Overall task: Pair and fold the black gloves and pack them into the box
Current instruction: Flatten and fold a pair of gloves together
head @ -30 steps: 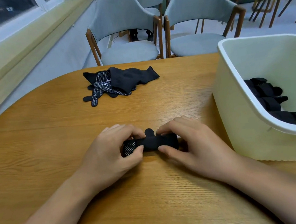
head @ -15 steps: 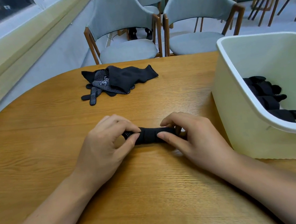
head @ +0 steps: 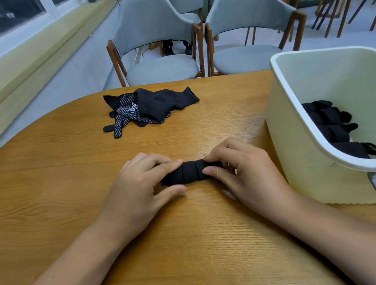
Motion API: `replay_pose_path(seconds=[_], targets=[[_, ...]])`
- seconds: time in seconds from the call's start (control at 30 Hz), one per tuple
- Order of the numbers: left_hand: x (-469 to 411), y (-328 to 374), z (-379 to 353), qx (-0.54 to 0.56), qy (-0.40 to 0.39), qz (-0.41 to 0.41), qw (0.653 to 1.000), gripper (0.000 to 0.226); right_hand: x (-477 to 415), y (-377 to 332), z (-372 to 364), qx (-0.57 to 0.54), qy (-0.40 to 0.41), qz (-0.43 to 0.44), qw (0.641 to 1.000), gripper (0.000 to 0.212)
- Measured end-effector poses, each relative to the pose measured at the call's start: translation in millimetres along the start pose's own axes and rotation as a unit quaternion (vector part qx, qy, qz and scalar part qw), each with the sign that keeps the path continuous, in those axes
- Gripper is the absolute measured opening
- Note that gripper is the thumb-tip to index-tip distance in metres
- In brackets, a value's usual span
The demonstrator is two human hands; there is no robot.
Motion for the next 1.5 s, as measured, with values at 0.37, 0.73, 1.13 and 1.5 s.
replay_pose_path(seconds=[0.37, 0.73, 1.13, 1.5], targets=[[-3.6, -5.8, -10.4, 0.000, -0.015, 0.031, 0.999, 0.046, -5.3, 6.1, -14.3, 0.048, -0.047, -0.001, 0.998, 0.043], [-13.9, -4.2, -13.1, -0.036, -0.020, 0.031, 0.999, 0.048, -10.1, -8.9, -22.1, 0.131, -0.044, 0.048, 0.989, 0.042], [-14.1, 17.6, 31.8, -0.027, 0.006, 0.016, 0.999, 0.046, -17.2, -41.4, 3.3, 0.070, -0.015, 0.058, 0.996, 0.034], [-42.7, 91.5, 110.4, -0.053, 0.047, -0.048, 0.996, 0.045, -26.6, -108.3, 89.7, 0.142, 0.053, 0.081, 0.985, 0.018]])
Point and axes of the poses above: each hand's wrist, its own x-axis away from the middle knuckle, its own z-axis out of the back of the hand, y = z × x, the point moved 9 cm from there along -x, towards the middle knuckle, and after that the axes turned 5 degrees about x, right-handed, at the moved point
